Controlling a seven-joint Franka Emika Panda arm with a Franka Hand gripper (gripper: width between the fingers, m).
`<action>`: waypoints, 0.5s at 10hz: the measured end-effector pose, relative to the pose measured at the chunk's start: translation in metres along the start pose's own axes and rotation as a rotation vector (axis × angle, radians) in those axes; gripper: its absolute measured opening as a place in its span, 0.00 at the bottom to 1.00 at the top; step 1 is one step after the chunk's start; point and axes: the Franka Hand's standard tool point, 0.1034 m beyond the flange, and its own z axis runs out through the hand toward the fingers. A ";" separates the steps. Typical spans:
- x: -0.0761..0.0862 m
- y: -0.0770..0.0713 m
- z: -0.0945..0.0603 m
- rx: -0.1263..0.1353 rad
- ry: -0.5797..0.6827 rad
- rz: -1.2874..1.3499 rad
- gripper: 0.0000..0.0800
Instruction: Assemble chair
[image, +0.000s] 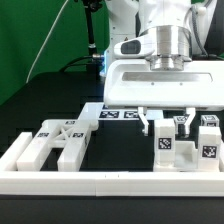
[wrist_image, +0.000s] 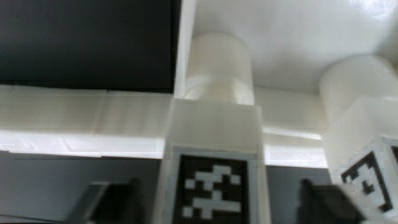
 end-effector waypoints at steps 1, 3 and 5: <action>0.000 0.000 0.000 0.000 0.000 0.000 0.75; 0.000 0.000 0.000 0.000 -0.001 0.000 0.81; 0.000 0.000 0.000 0.000 -0.001 0.000 0.81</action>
Offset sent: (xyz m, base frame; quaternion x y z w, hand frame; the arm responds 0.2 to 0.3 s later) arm 0.0000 0.0000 0.0000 0.0000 0.0000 0.0000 1.0000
